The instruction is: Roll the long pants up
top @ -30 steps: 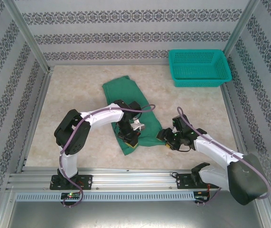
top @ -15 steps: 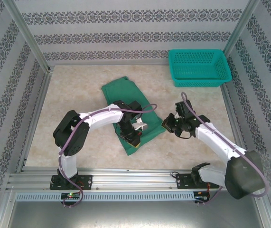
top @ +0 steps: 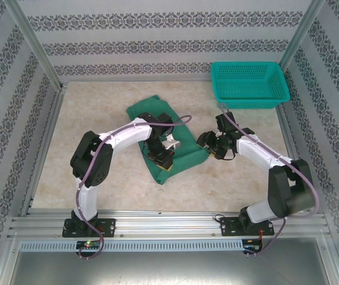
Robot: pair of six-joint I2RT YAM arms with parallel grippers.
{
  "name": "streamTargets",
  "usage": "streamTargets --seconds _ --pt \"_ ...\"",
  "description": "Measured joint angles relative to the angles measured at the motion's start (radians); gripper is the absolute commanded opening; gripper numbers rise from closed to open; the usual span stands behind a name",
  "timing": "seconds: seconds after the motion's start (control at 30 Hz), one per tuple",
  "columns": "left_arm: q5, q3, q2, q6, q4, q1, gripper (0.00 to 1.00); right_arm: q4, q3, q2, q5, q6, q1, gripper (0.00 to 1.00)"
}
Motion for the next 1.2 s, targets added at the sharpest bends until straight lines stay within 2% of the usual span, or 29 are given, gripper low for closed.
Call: streamTargets --seconds 0.17,0.27,0.3,0.33,0.4,0.43,0.47,0.5,0.6,0.67,1.03,1.2 --pt "-0.035 0.024 0.071 0.014 -0.008 0.035 0.09 0.015 0.013 0.043 0.016 -0.025 0.007 0.73" --pt "-0.051 0.024 0.102 0.019 -0.008 0.051 0.1 -0.011 0.022 0.004 0.092 -0.053 0.044 0.72" --pt "-0.052 0.025 0.109 0.02 -0.008 0.056 0.11 -0.023 0.022 -0.03 0.121 -0.064 0.068 0.67" --pt "-0.052 0.027 0.112 0.022 -0.008 0.06 0.11 -0.034 0.022 -0.074 0.145 -0.077 0.093 0.57" --pt "-0.053 0.038 0.114 0.029 -0.012 0.066 0.11 -0.044 0.022 -0.158 0.175 -0.095 0.135 0.19" --pt "-0.056 0.046 0.114 0.035 -0.013 0.067 0.12 -0.045 0.022 -0.195 0.183 -0.098 0.154 0.07" --pt "-0.058 0.052 0.114 0.039 -0.014 0.067 0.12 -0.048 0.023 -0.224 0.188 -0.1 0.168 0.0" --pt "-0.059 0.059 0.114 0.042 -0.016 0.067 0.13 -0.051 0.024 -0.248 0.19 -0.101 0.177 0.0" --pt "-0.059 0.081 0.114 0.046 -0.031 0.069 0.15 -0.06 0.023 -0.268 0.186 -0.108 0.186 0.1" --pt "-0.058 0.098 0.114 0.048 -0.038 0.071 0.16 -0.065 0.021 -0.257 0.174 -0.112 0.186 0.12" --pt "-0.06 0.133 0.114 0.053 -0.047 0.072 0.15 -0.021 0.018 -0.001 0.074 -0.116 0.211 0.11" --pt "-0.076 0.114 0.107 0.053 -0.045 0.072 0.18 0.002 0.039 0.139 0.06 -0.126 0.209 0.07"
